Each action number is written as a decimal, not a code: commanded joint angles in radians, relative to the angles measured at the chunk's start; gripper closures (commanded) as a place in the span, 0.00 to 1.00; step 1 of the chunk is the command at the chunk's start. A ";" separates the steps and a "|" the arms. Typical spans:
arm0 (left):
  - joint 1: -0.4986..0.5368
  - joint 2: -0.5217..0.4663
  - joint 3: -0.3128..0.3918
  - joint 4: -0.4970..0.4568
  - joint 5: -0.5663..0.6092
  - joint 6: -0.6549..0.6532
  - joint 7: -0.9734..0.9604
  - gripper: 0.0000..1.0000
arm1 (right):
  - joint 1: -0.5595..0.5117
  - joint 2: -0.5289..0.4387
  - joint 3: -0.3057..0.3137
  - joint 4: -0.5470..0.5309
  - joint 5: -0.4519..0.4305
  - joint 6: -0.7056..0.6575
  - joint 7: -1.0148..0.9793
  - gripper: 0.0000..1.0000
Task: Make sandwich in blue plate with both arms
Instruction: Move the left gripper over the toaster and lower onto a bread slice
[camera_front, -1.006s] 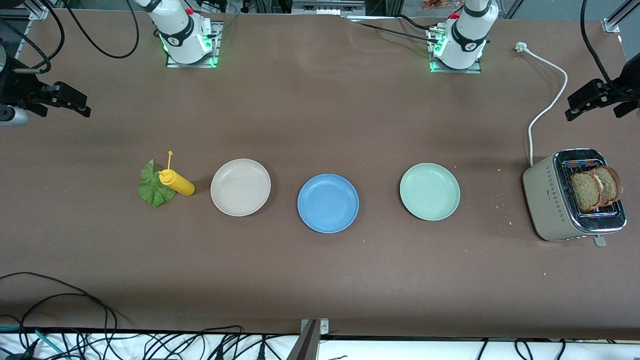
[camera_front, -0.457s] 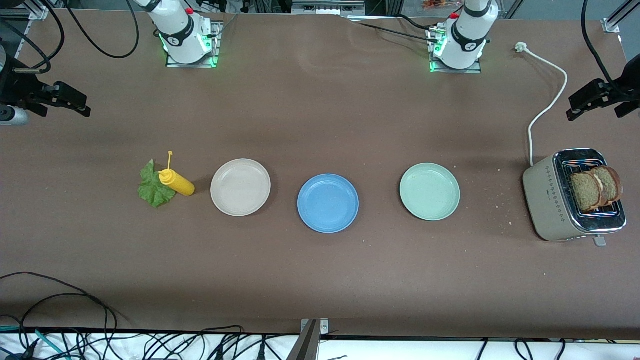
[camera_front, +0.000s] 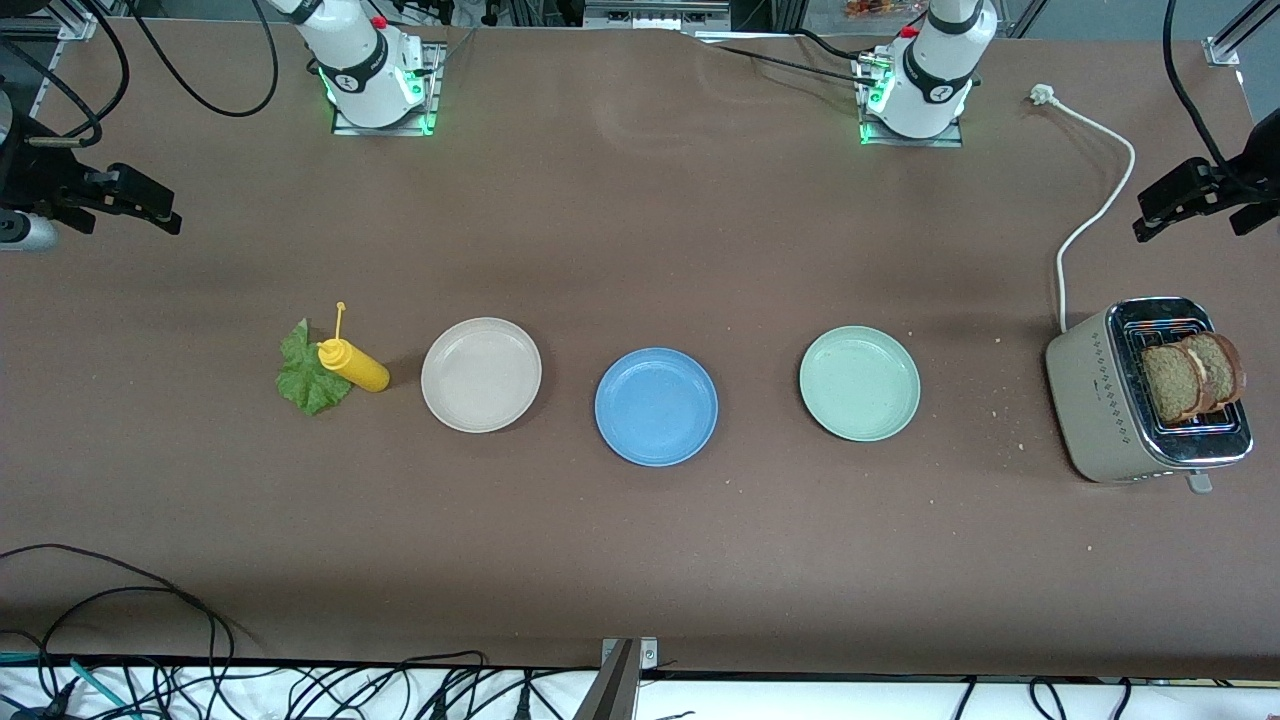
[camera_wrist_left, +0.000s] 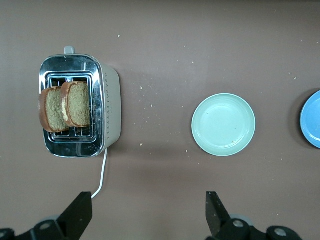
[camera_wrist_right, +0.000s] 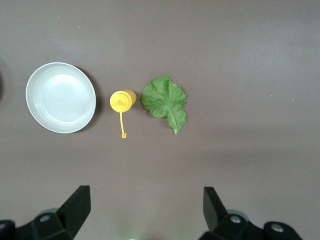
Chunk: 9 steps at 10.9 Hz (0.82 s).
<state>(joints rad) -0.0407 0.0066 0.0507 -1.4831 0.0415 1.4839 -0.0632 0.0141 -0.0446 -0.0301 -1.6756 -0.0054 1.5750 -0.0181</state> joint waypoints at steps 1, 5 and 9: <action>0.005 0.004 -0.005 0.026 0.009 -0.020 0.022 0.00 | -0.008 -0.001 0.009 0.014 -0.005 -0.015 0.009 0.00; 0.004 0.022 0.000 0.024 0.014 -0.011 0.023 0.00 | -0.006 -0.001 0.009 0.014 -0.005 -0.013 0.009 0.00; 0.033 0.065 0.003 0.026 0.018 0.019 0.025 0.00 | -0.008 -0.001 0.009 0.014 -0.005 -0.013 0.009 0.00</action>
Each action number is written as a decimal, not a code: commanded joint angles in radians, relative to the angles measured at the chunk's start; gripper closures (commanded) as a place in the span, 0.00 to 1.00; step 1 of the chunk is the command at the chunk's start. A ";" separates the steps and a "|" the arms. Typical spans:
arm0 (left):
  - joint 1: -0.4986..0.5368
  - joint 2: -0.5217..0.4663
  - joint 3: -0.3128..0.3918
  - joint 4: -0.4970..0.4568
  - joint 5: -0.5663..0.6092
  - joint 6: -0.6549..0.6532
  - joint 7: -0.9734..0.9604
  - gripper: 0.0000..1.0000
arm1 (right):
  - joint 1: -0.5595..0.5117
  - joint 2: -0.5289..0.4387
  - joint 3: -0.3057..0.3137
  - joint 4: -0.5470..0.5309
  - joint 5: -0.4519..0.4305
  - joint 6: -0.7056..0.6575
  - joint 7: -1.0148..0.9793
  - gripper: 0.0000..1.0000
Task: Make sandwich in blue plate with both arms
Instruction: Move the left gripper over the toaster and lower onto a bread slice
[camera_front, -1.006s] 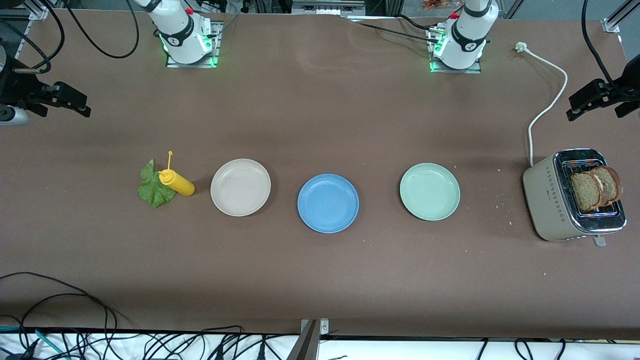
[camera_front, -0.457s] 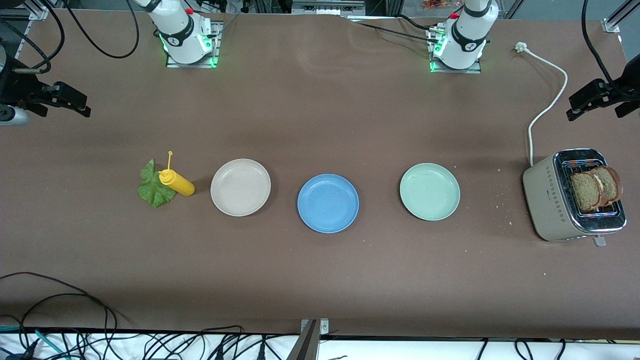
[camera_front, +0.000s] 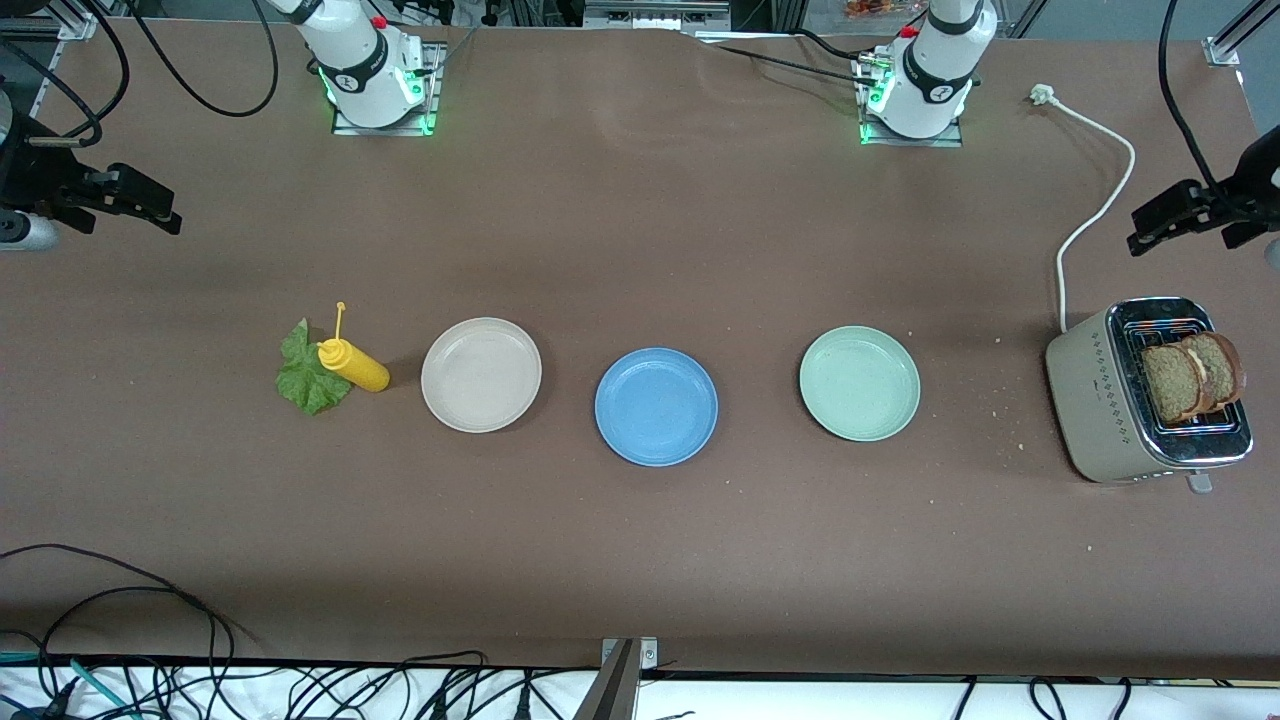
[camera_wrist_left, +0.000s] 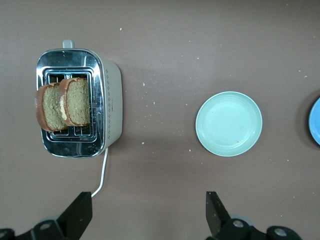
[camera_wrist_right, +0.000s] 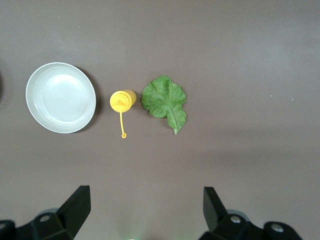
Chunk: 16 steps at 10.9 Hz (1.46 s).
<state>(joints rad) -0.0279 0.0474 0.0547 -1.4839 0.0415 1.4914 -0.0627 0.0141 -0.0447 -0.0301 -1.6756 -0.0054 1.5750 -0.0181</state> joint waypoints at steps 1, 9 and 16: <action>0.032 0.066 -0.001 0.027 0.024 0.018 0.049 0.00 | -0.008 -0.001 0.009 0.014 -0.005 -0.013 0.009 0.00; 0.141 0.259 0.007 0.027 0.031 0.160 0.153 0.00 | -0.008 -0.001 0.009 0.014 -0.005 -0.013 0.009 0.00; 0.230 0.356 0.007 0.025 0.032 0.219 0.153 0.00 | -0.008 -0.001 0.009 0.014 -0.005 -0.013 0.009 0.00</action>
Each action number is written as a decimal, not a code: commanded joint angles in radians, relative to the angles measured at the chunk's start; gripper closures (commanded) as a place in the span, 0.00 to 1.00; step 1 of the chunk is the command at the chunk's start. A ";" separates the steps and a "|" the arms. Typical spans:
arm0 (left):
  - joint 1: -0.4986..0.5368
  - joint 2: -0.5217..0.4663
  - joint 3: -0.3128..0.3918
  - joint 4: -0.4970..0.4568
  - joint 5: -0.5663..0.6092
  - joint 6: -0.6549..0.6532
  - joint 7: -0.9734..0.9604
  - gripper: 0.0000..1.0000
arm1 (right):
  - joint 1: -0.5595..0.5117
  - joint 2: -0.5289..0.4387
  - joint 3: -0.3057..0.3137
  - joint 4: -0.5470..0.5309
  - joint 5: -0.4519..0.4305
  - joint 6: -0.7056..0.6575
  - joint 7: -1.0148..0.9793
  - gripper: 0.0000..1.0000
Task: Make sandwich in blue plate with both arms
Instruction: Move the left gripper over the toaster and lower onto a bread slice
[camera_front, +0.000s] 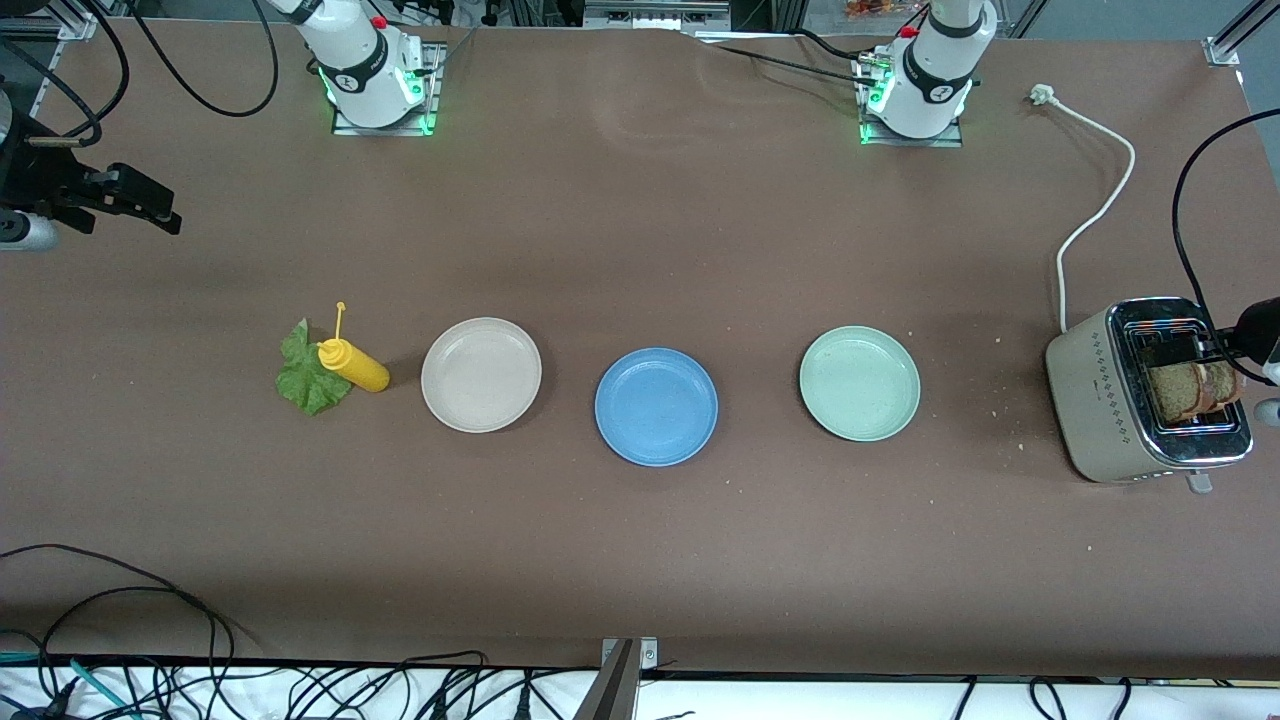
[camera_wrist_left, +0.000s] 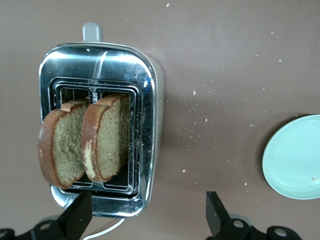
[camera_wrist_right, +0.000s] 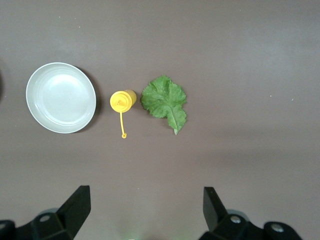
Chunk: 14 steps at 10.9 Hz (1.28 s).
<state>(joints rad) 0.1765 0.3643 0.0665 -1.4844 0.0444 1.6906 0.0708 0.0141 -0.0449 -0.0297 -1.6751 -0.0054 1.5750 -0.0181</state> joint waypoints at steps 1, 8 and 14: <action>0.038 0.044 -0.005 0.024 0.032 0.030 0.021 0.00 | -0.008 -0.001 0.008 0.014 -0.005 -0.015 0.009 0.00; 0.080 0.126 -0.007 0.023 0.031 0.086 0.027 0.00 | -0.008 0.000 0.007 0.014 -0.005 -0.015 0.009 0.00; 0.089 0.151 -0.007 0.023 0.032 0.087 0.029 0.21 | -0.008 -0.001 0.007 0.014 -0.005 -0.013 0.009 0.00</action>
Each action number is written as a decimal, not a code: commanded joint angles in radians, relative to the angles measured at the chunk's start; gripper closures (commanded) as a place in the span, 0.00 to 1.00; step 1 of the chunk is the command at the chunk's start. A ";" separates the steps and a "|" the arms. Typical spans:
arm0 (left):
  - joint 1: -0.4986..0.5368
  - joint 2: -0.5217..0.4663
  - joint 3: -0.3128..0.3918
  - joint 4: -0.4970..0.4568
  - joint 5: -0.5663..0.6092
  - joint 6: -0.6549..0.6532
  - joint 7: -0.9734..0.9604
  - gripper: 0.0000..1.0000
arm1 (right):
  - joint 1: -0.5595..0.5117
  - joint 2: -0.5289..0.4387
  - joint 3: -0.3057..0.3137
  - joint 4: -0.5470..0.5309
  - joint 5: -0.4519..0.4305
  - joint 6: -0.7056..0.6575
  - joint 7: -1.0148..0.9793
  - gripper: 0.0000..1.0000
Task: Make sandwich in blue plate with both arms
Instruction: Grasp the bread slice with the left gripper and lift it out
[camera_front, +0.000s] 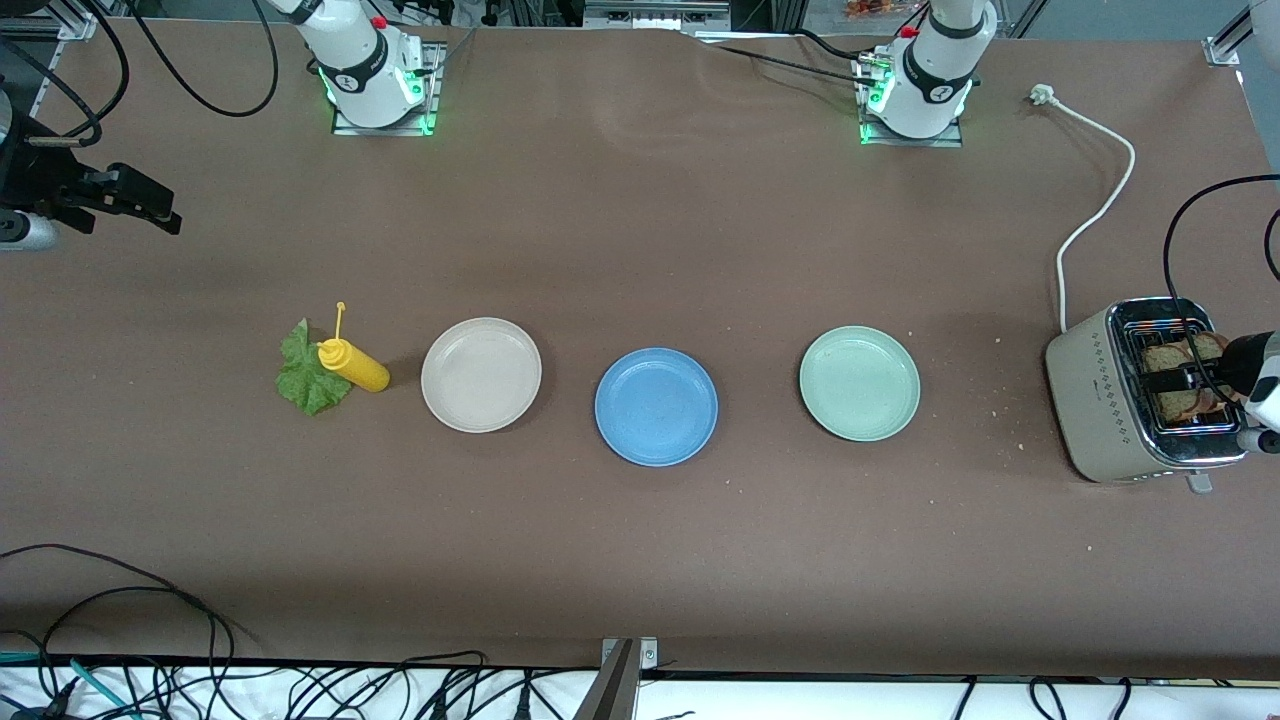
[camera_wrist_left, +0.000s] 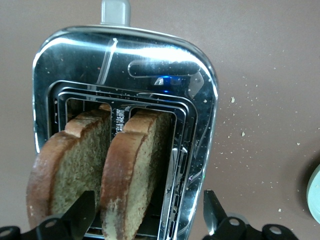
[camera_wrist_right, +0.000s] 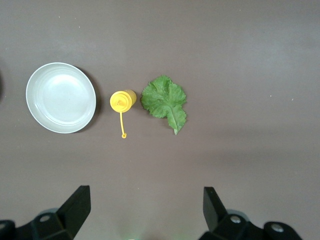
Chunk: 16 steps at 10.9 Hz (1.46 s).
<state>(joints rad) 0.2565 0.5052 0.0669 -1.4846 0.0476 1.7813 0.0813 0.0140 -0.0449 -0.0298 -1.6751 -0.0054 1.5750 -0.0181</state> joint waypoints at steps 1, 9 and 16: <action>0.009 0.009 -0.007 0.023 0.029 -0.005 0.052 0.48 | -0.008 -0.001 0.007 0.014 -0.005 -0.015 0.009 0.00; 0.032 -0.048 -0.006 0.026 0.028 -0.041 0.179 1.00 | -0.008 0.000 0.007 0.014 -0.005 -0.015 0.010 0.00; 0.030 -0.247 -0.021 0.029 0.026 -0.150 0.267 1.00 | -0.008 -0.001 0.007 0.014 -0.004 -0.015 0.010 0.00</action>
<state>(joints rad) 0.2830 0.3080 0.0618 -1.4409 0.0477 1.6622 0.3165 0.0139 -0.0449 -0.0302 -1.6750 -0.0054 1.5749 -0.0176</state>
